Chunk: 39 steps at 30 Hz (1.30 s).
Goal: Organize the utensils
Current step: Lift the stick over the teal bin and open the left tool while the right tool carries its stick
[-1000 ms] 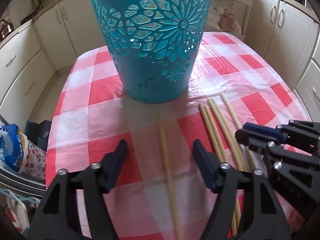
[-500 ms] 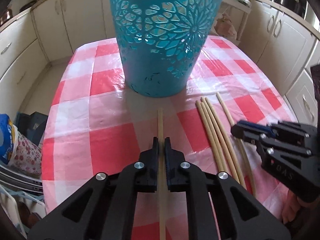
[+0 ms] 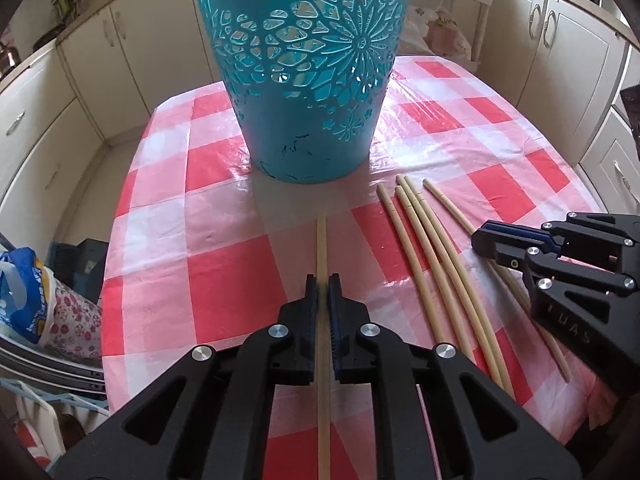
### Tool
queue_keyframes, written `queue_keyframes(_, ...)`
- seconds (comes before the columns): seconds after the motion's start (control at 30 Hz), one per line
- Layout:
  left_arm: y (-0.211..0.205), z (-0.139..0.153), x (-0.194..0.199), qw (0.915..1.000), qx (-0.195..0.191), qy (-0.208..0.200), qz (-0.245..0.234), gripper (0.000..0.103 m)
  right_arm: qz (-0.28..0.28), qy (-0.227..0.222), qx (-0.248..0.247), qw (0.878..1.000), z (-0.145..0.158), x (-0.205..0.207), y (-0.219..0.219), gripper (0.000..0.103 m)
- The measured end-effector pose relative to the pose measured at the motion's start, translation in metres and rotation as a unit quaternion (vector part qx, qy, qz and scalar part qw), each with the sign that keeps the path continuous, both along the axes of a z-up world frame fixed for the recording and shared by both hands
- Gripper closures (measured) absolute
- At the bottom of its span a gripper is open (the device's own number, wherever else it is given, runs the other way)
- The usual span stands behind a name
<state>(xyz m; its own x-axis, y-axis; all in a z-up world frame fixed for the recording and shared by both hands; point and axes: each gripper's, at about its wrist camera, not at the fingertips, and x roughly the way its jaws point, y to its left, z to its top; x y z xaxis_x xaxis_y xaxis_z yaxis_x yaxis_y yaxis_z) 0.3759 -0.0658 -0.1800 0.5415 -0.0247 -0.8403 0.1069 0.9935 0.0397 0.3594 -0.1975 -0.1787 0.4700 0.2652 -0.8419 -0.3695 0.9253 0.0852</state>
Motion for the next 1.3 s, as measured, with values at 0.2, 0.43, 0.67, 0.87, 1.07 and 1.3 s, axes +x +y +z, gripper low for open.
queue_keyframes(0.2, -0.003, 0.003, -0.007, 0.9997, 0.005, -0.018, -0.012, 0.098, -0.013, 0.018, 0.057, 0.998, -0.002, 0.001, -0.016, 0.097)
queue_keyframes(0.43, -0.008, 0.040, -0.038, 0.9954, 0.019, -0.091, -0.024, 0.098, -0.036, 0.033, 0.110, 0.993, -0.004, -0.001, -0.031, 0.097)
queue_keyframes(0.67, -0.014, 0.076, -0.068, 0.9891, 0.025, -0.139, -0.041, 0.098, -0.053, 0.050, 0.145, 0.987, -0.006, -0.006, -0.043, 0.097)
queue_keyframes(0.87, -0.017, 0.102, -0.083, 0.9850, 0.014, -0.166, -0.045, 0.098, -0.071, 0.067, 0.200, 0.975, -0.007, -0.007, -0.059, 0.097)
queue_keyframes(1.07, 0.000, 0.140, -0.089, 0.9766, -0.048, -0.207, -0.033, 0.098, -0.088, 0.082, 0.253, 0.960, -0.009, -0.005, -0.071, 0.097)
queue_keyframes(1.3, 0.034, 0.206, -0.071, 0.9479, -0.106, -0.300, -0.006, 0.098, -0.102, 0.089, 0.288, 0.948, -0.009, -0.002, -0.078, 0.097)
